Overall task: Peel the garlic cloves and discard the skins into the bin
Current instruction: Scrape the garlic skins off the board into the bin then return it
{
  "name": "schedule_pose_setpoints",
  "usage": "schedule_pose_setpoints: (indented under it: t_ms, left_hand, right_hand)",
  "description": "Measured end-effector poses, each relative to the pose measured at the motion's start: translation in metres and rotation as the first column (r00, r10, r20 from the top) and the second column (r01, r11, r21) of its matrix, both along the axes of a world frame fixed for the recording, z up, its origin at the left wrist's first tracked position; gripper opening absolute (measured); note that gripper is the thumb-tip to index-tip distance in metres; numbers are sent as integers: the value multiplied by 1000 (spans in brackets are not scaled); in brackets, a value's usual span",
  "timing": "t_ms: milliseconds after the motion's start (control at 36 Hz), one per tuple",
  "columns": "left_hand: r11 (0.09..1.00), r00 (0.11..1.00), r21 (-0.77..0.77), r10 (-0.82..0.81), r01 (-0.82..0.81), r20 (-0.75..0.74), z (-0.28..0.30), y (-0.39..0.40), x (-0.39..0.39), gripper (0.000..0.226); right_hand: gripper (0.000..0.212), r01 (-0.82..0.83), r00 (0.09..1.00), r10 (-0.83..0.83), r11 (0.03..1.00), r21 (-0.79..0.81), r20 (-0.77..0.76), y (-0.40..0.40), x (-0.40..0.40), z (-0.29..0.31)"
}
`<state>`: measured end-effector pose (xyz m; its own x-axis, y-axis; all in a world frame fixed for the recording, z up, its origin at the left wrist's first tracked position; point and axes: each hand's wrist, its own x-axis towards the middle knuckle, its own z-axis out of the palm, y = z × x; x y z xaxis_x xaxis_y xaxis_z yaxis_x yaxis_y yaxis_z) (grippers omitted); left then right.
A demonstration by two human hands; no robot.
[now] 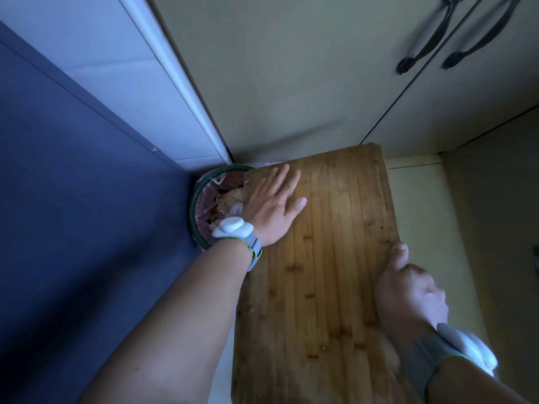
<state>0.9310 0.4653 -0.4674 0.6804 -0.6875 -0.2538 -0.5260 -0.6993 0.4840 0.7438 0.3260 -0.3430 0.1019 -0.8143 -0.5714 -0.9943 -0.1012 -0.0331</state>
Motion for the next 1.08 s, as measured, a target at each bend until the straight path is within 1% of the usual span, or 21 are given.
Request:
schedule_pose_setpoints:
  t_ms: [28,83,167,222,250,333,389,444,500,556,611,639,667,694,750,778,833,889,944,1000,1083]
  left_hand:
    - [999,1000,30,11,-11,3,-5,2,0,65]
    - [971,979,145,197,-188,-51,-18,16,6,67]
    - [783,819,426,555,-454,-147,-28,48,13,79]
    - [692,749,503,651,-517,-125,-29,64,12,81]
    - [687,744,483,660,-543,-104,-28,67,10,80]
    - [790,843,339,537,-511,20,-17,54,5,76]
    - [923,937,165,335,-348,101,-5,33,2,75]
    - [997,990,30,72,-76,125,2,12,-4,68]
    - [997,999,82,-7,3,45,-3,3,-4,65]
    - [915,951,274,309,-297,1,-18,18,3,69]
    - [647,704,392,710,-655,4,-26,40,6,81]
    - [569,620,367,784,-736,27,-24,48,1,84]
    - [590,637,306,767,-747,77,-17,51,-11,83]
    - [692,719,200,682,-693,132,-7,48,-28,78]
    - [919,912,15,389,-394,126,21,24,-68,67]
    - [974,972,-68,223,-218,75,36,10,-87,63]
    - [981,995,-164,-102,104,19,55,-13,-121,61]
    - [954,961,-118,-271,275,54,57,-18,-134,59]
    - [979,979,-75,-186,192,78,40,0,-124,57]
    - [997,993,67,17,-25,116,8,37,-101,60]
    - [849,926,375,368,-372,86,-15,104,-61,68]
  right_hand:
    - [86,4,1000,-4,1000,1,4,-1,0,1]
    - [86,16,1000,-16,1000,5,2,-3,-1,3]
    - [85,16,1000,-16,1000,-2,8,-8,-5,5]
    - [84,27,1000,-27,1000,-3,16,-12,-6,5]
    - [85,33,999,-33,999,-7,16,-13,-5,5]
    - [85,54,999,-54,998,-17,8,-16,-2,4]
    - [89,41,999,-41,999,-29,7,-14,0,0]
    - [102,18,1000,-18,998,-61,-3,-13,-2,-7]
    - [107,-1,1000,0,998,-65,-16,-13,-3,-12]
    - [99,-6,1000,5,999,-33,-27,-15,-2,-16]
    - [96,19,1000,-20,999,-26,-24,-17,-2,-16]
    - [96,35,999,-36,999,-35,-17,-17,-1,-18]
    - [96,50,999,-51,998,-39,-17,-16,-2,-18]
    - [95,61,998,-61,997,-39,-10,-14,0,-17]
    - [92,95,995,-95,995,-36,13,-12,5,-17]
    - [90,119,993,-118,992,-29,24,-12,8,-15]
    - [86,151,987,-149,988,-17,51,-13,16,-14]
    - [86,165,984,-164,986,-5,66,-14,19,-14]
    - [86,151,987,-151,988,4,57,-16,19,-15]
    - [84,160,986,-160,987,0,46,-21,18,-15]
    - [80,220,974,-220,975,-3,50,-37,10,-13]
